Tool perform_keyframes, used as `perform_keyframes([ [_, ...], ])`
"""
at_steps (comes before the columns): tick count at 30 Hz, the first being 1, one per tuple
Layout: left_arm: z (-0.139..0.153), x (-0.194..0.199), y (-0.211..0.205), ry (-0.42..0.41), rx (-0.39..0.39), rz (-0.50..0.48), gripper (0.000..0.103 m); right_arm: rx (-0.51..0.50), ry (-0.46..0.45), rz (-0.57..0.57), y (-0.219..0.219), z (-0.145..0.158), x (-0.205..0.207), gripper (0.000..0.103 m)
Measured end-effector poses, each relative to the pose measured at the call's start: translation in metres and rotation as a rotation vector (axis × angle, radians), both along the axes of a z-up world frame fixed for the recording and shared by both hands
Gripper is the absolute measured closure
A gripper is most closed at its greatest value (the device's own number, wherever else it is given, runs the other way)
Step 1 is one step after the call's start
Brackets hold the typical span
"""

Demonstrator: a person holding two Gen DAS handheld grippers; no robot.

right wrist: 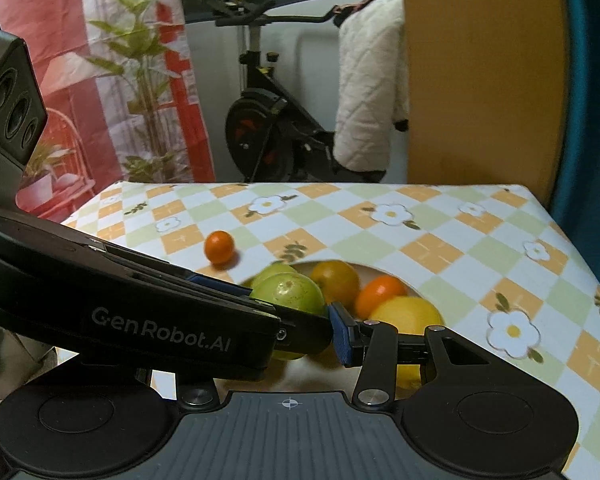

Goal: Organize fruits
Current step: 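Carry the green lime with both grippers onto the plate, then lower the lime onto the plate and open both grippers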

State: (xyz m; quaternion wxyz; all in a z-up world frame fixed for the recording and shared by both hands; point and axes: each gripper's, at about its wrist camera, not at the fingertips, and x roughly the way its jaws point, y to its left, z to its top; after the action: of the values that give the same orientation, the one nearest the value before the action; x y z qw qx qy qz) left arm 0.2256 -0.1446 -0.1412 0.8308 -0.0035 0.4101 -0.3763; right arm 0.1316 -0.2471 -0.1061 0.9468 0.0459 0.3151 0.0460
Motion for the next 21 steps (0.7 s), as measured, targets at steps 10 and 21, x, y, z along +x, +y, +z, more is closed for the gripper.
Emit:
perform_keyframes([
  [10, -0.011, 0.001, -0.008, 0.031, 0.030, -0.005, 0.053, 0.022, 0.028, -0.014, -0.009, -0.016, -0.001, 0.061],
  [21, -0.020, 0.001, -0.010, 0.027, 0.048, 0.007, 0.053, 0.020, 0.046, -0.008, -0.008, -0.028, 0.001, 0.061],
])
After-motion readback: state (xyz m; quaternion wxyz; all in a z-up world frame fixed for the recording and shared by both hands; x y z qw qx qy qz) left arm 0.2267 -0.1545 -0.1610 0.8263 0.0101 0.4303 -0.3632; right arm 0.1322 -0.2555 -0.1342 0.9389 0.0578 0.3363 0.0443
